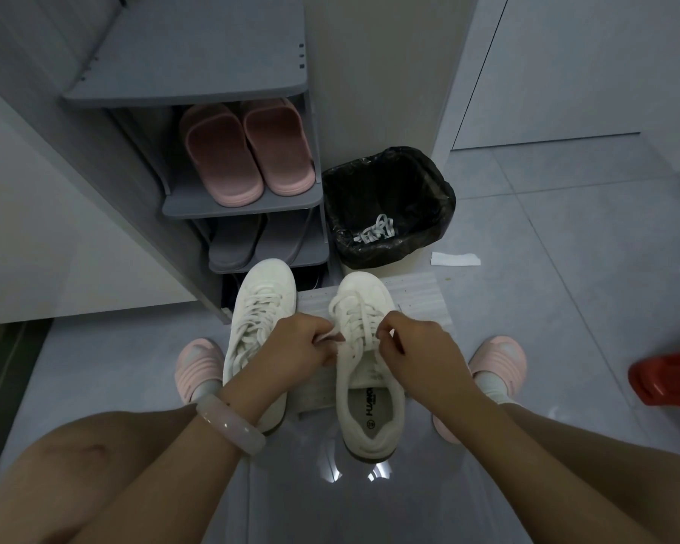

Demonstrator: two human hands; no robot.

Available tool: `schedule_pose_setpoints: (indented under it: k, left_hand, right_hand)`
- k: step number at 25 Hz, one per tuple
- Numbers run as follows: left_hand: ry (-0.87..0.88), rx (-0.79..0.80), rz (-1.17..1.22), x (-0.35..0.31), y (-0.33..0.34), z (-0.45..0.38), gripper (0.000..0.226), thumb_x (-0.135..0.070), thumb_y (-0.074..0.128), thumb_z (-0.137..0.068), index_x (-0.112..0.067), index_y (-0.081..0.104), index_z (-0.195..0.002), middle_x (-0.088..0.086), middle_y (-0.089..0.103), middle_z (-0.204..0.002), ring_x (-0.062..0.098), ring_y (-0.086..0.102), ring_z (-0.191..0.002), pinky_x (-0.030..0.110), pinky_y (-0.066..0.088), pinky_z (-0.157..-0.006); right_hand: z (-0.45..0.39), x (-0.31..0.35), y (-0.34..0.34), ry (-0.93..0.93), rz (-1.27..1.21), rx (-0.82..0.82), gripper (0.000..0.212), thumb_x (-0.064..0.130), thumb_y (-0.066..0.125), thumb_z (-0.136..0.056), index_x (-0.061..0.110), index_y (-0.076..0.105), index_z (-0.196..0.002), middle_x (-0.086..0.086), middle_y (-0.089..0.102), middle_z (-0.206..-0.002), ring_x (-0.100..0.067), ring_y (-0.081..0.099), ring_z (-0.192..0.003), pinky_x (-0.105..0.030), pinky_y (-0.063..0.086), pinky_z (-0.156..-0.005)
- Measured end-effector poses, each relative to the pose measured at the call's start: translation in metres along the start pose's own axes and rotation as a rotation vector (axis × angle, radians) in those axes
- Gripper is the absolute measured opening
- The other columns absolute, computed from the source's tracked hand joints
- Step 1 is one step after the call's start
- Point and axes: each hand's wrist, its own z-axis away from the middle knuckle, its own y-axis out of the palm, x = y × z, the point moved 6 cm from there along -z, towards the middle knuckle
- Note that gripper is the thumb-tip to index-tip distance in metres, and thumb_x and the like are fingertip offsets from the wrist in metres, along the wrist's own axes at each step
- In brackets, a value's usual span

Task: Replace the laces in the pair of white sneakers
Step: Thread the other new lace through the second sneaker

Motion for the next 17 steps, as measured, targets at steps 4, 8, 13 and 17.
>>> schedule_pose_setpoints:
  k: [4,8,13,17]
  left_hand:
    - [0.073,-0.021,-0.191,-0.002,0.004,0.002,0.018,-0.008,0.059,-0.086,0.008,0.067,-0.081,0.012,0.068,-0.078,0.019,0.064,-0.072,0.024,0.044,-0.068]
    - [0.169,-0.022,-0.381,-0.007,0.008,0.003,0.022,-0.014,0.055,-0.089,0.004,0.066,-0.084,0.013,0.06,-0.077,0.025,0.057,-0.077,0.026,0.034,-0.066]
    - [0.238,-0.095,-0.403,-0.016,0.014,0.006,0.022,-0.014,0.051,-0.091,-0.001,0.067,-0.094,0.012,0.063,-0.09,0.025,0.058,-0.089,0.031,0.041,-0.076]
    - [0.251,-0.15,-0.364,-0.018,0.014,0.008,0.021,-0.014,0.051,-0.092,-0.002,0.068,-0.093,0.012,0.066,-0.091,0.023,0.059,-0.089,0.023,0.036,-0.072]
  right_hand:
    - [0.001,-0.004,0.012,-0.012,0.036,0.083,0.02,0.025,0.042,-0.095,0.012,0.058,-0.096,0.002,0.049,-0.063,-0.018,0.049,-0.06,-0.03,0.042,-0.06]
    - [-0.001,-0.006,0.016,-0.027,0.021,0.108,0.02,0.025,0.043,-0.095,0.014,0.06,-0.099,0.006,0.048,-0.061,-0.014,0.047,-0.059,-0.029,0.042,-0.059]
    - [0.003,-0.005,0.032,-0.075,0.053,0.264,0.029,0.022,0.043,-0.094,0.025,0.064,-0.114,-0.003,0.062,-0.083,-0.016,0.052,-0.073,-0.028,0.045,-0.066]
    - [0.004,-0.007,0.035,-0.072,-0.017,0.272,0.032,0.018,0.044,-0.091,0.028,0.065,-0.114,0.003,0.053,-0.072,-0.013,0.048,-0.068,-0.027,0.042,-0.062]
